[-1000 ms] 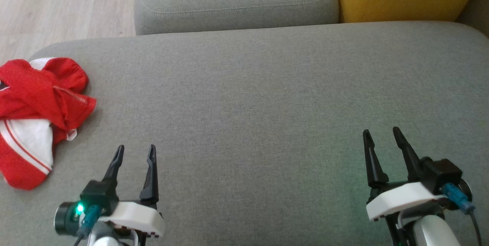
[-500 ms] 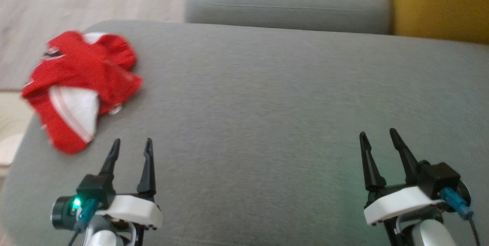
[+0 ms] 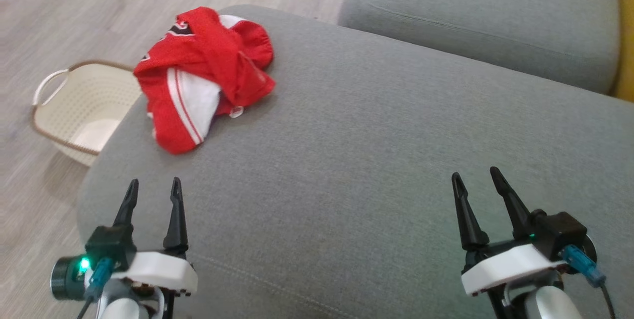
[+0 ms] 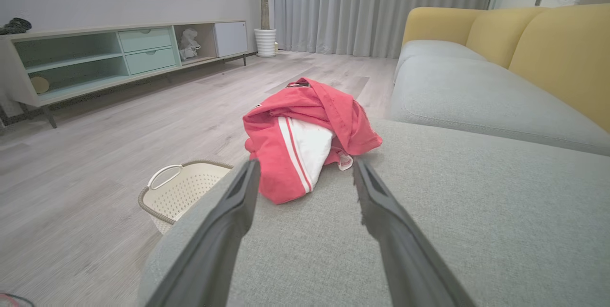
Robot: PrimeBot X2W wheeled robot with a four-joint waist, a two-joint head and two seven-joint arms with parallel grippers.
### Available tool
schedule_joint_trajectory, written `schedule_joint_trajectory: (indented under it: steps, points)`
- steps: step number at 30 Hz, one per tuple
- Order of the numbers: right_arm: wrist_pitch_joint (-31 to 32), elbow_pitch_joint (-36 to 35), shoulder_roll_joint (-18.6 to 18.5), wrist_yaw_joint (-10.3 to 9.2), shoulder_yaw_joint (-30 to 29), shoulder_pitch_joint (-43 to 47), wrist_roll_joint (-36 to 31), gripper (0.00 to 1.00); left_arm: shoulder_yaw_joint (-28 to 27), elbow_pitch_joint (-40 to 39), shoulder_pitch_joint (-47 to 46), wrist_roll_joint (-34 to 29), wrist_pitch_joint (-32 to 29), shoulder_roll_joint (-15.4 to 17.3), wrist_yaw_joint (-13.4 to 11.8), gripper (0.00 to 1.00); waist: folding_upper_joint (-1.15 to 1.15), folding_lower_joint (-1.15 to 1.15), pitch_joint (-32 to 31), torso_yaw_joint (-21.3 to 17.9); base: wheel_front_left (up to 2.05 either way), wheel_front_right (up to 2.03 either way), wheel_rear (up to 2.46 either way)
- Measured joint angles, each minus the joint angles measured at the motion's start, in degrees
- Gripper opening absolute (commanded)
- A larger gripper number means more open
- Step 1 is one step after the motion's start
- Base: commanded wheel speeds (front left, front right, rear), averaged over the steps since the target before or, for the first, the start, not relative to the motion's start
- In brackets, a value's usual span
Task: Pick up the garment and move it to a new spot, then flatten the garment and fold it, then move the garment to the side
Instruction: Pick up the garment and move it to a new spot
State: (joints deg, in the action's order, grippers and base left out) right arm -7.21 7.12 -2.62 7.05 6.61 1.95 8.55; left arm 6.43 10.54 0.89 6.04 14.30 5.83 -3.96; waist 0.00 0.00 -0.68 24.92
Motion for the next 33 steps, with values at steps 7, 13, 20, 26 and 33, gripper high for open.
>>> schedule_joint_trajectory:
  steps: [7, 13, 20, 26, 33]
  points:
    - [0.0, 0.0, 0.0, 0.0, 0.0, 0.0, 0.0, 1.0, -0.2, 0.0, 0.0, 0.0, 0.0, -0.1, 0.2, 1.0, 0.0, 0.0, 0.2, 1.1, 0.0, 0.0, 0.0]
    - [0.0, -0.2, 0.0, 0.0, -0.2, 0.0, 0.0, 1.0, -0.2, 0.0, 0.0, -0.4, 0.0, -0.4, 0.4, 1.0, 0.0, 0.0, 0.5, 1.1, 0.0, 0.0, 0.0]
    - [1.2, -1.2, 0.0, 0.0, -0.6, -0.2, -0.7, 1.0, -0.2, 0.2, -0.9, -0.4, 0.0, -0.9, 0.5, 1.0, 0.0, 0.0, 2.7, 0.7, 0.0, 0.0, 0.0]
    - [3.5, -3.5, 0.0, 0.0, -1.5, -1.2, -2.8, 1.0, -0.6, 0.6, -6.2, 0.4, 0.0, -1.8, 1.0, 1.0, 0.0, 0.0, 6.5, 0.1, 0.0, 0.0, 0.0]
    - [7.4, -9.9, -0.3, 0.0, -3.4, -8.0, -7.5, 1.0, -2.2, 3.4, -19.9, 3.1, 0.1, -3.2, 2.0, 1.0, 0.0, 0.01, 15.6, -1.1, 0.0, 0.0, 0.0]
